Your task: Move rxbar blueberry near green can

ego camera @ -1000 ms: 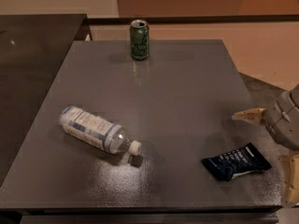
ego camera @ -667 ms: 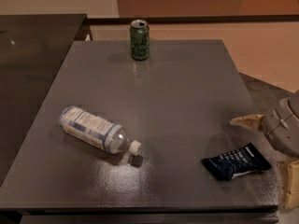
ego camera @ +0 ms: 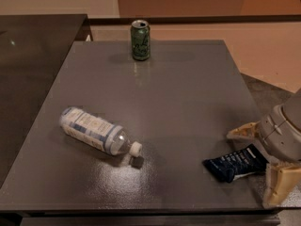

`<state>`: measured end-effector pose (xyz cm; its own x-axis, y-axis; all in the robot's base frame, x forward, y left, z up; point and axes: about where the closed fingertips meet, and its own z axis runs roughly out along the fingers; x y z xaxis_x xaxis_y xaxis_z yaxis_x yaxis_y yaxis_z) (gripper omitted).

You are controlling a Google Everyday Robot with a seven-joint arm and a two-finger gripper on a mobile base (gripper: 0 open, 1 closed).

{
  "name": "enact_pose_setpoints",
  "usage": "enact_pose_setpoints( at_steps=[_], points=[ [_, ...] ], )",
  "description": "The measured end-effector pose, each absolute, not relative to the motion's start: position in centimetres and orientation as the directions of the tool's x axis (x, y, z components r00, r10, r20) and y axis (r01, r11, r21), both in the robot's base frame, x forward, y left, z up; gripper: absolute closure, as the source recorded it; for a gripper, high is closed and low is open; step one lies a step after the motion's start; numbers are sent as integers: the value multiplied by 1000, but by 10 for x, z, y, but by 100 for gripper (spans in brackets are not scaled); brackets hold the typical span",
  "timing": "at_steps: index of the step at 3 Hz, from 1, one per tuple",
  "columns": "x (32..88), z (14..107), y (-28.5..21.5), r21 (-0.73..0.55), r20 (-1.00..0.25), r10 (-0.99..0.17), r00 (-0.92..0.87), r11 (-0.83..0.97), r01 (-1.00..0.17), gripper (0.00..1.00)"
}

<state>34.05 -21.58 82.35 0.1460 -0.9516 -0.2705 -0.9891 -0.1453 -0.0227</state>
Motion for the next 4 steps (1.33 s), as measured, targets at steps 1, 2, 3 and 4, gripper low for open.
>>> enact_pose_setpoints(
  at_steps=[1, 2, 3, 4],
  points=[
    [342, 822, -213, -15, -277, -950, 145, -147, -989, 41],
    [342, 825, -213, -15, -277, -950, 145, -146, -989, 64],
    [342, 831, -213, -15, -278, -950, 144, -146, -989, 87],
    [350, 838, -223, -27, -300, -947, 113, -110, -994, 100]
  ],
)
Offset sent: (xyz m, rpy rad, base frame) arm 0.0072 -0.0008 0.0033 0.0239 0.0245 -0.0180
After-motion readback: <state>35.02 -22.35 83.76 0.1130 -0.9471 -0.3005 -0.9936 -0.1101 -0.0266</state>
